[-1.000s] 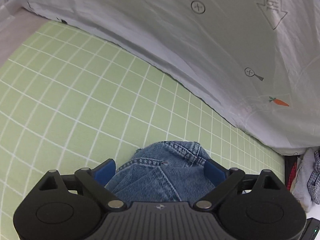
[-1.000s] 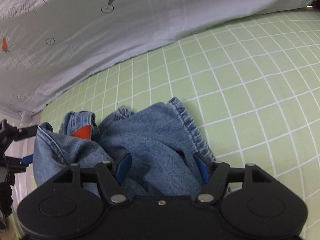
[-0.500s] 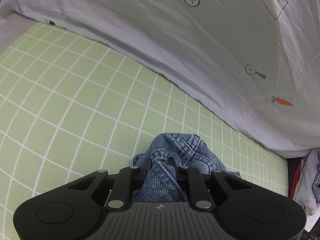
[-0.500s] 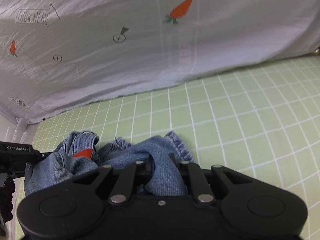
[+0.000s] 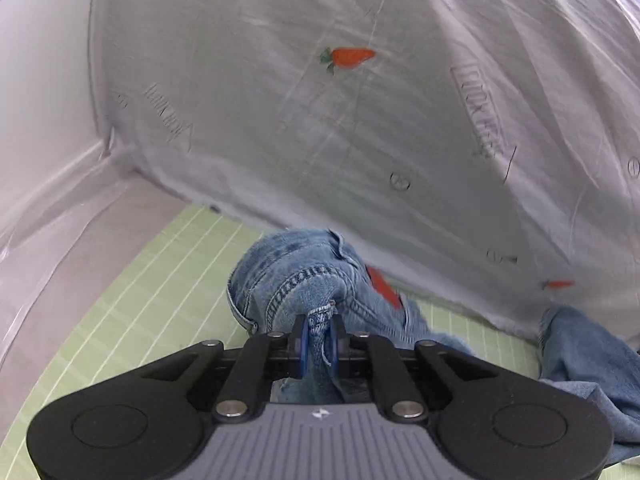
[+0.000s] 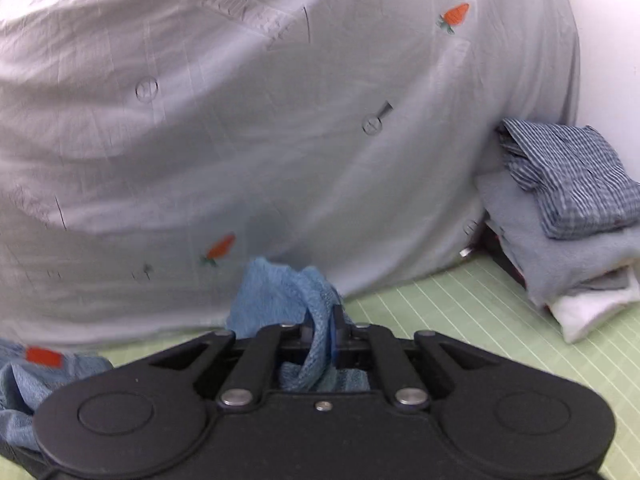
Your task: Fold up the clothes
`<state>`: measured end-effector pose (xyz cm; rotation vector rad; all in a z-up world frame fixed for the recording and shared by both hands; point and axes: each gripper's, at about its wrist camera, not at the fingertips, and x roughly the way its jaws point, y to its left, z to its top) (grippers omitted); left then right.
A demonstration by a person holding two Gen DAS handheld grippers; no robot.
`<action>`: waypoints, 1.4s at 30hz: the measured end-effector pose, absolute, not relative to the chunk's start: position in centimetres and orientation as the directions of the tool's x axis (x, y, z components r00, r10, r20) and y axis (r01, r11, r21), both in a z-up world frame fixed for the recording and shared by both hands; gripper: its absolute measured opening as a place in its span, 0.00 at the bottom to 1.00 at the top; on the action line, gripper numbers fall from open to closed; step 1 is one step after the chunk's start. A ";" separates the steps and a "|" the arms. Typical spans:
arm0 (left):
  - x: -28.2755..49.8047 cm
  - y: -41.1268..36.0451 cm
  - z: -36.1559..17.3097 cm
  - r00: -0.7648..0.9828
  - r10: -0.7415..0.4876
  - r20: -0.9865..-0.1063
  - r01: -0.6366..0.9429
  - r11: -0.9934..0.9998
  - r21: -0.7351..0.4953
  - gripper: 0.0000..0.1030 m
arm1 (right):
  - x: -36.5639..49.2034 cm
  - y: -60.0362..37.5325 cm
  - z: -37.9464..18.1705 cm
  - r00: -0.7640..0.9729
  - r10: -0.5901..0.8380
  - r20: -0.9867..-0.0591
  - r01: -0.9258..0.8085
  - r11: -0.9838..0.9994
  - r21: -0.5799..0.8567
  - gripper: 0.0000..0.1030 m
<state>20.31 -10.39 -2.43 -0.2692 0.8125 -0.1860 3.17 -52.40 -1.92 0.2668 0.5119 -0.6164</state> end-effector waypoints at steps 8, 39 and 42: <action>14.1 -5.8 -9.8 0.422 -0.216 -0.881 -0.151 0.941 -0.303 0.14 | -2.7 -52.4 -11.8 0.400 -0.351 -0.847 0.753 0.653 0.085 0.19; 32.0 -18.7 -14.4 0.432 -0.309 -0.847 0.144 0.951 -0.273 0.93 | 12.4 -64.7 -15.1 0.615 -0.253 -0.747 0.751 0.479 0.455 0.84; 32.1 -19.4 -15.2 0.421 -0.303 -0.855 0.139 0.953 -0.269 0.58 | 13.0 -64.2 -15.1 0.626 -0.236 -0.744 0.719 0.543 0.433 0.50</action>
